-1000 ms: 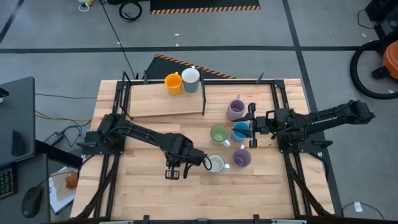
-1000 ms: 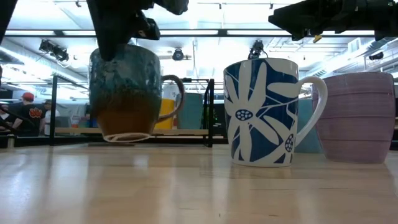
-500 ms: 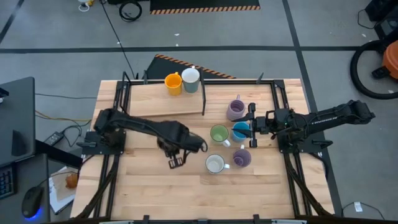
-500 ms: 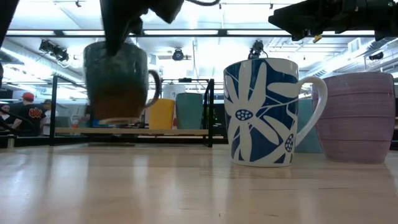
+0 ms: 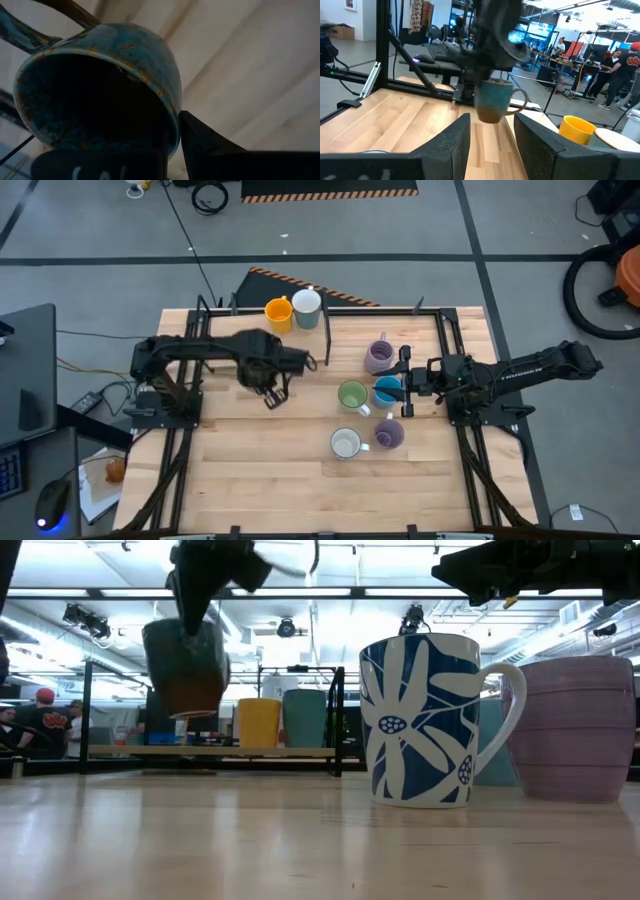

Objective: Place coffee mugs
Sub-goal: Put the dark blue patterned mug on the shelf

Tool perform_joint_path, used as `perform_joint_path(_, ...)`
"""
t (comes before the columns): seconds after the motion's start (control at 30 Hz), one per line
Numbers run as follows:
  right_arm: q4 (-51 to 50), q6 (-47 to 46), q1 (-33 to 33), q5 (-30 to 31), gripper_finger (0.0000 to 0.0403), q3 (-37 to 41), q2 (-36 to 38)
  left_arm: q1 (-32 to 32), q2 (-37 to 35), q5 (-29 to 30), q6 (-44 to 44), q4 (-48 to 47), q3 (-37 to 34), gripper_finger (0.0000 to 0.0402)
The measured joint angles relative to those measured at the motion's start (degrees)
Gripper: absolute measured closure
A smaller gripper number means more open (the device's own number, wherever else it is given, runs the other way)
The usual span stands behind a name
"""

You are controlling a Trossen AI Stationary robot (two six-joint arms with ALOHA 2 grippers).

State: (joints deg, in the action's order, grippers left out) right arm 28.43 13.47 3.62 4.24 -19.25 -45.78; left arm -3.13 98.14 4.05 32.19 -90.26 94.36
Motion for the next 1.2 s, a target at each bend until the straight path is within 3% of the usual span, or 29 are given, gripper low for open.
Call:
perform_joint_path(0.5,-0.26,-1.55,0.0,-1.36,0.0245,0.0,0.0,-25.14,-0.17,1.23,-16.89,0.51,-1.43,0.0365)
perform_joint_path(0.73,-0.8,-3.02,0.0,-1.36,0.0245,0.0,0.0,-35.27,0.1,1.39,-22.07,5.31,-1.45,0.0365)
perform_joint_path(0.97,-1.1,-3.26,0.0,-1.36,0.0245,0.0,0.0,-42.03,0.1,1.26,-24.46,9.37,-1.45,0.0365)
perform_joint_path(1.2,-1.11,-3.28,0.0,-1.36,0.0245,0.0,0.0,-44.79,0.16,0.56,-27.56,15.59,-1.45,0.0365)
